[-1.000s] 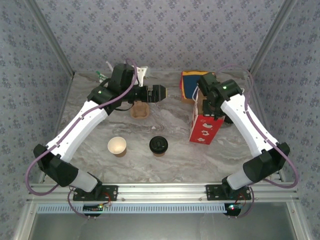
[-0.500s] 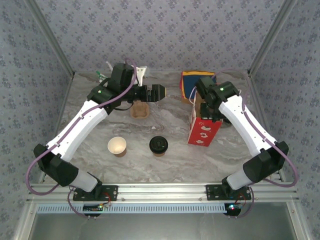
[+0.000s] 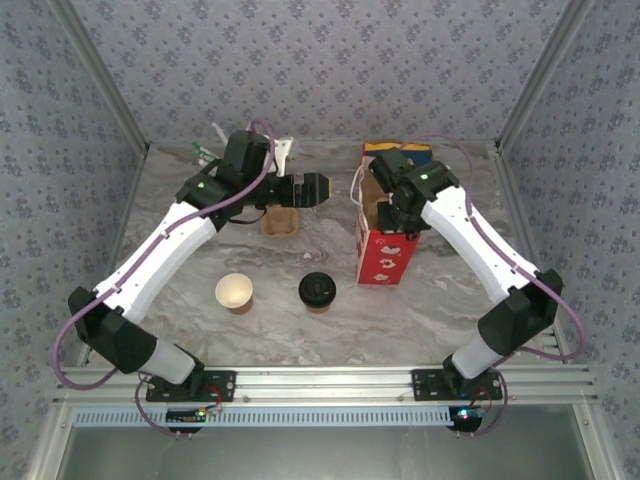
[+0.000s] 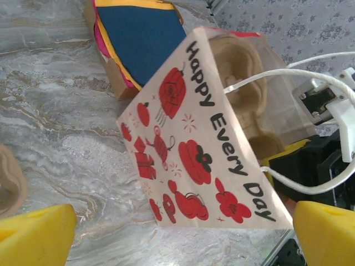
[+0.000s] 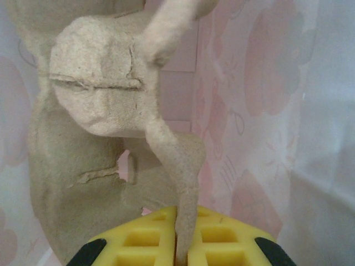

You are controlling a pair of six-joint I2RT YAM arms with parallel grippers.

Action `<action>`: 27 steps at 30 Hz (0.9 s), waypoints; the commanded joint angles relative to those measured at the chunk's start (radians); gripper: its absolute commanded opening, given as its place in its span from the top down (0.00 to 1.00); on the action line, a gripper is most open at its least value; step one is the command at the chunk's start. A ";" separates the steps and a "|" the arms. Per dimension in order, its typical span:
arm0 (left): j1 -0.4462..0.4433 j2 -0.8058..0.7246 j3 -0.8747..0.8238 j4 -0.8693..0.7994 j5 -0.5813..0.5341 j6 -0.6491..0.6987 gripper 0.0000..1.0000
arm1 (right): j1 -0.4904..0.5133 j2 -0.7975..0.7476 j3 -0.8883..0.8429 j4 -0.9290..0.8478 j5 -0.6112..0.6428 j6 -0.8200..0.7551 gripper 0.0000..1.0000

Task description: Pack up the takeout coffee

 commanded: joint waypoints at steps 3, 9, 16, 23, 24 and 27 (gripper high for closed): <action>0.007 -0.053 -0.011 -0.023 -0.037 0.000 0.00 | 0.033 0.052 0.069 0.019 -0.016 -0.059 0.90; 0.009 -0.081 -0.016 -0.029 -0.048 -0.019 0.00 | 0.042 0.102 0.118 -0.001 -0.022 -0.072 0.90; 0.007 -0.050 0.008 0.040 0.060 -0.090 0.23 | 0.041 0.133 0.163 -0.053 -0.067 -0.054 0.90; -0.038 0.034 0.088 0.038 0.087 -0.084 0.29 | 0.031 0.152 0.212 -0.083 -0.085 -0.052 0.90; -0.042 0.043 0.101 0.033 0.087 -0.082 0.29 | 0.029 0.153 0.214 -0.084 -0.085 -0.052 0.90; -0.051 0.059 0.128 0.025 0.086 -0.071 0.33 | 0.020 0.155 0.214 -0.084 -0.091 -0.052 0.90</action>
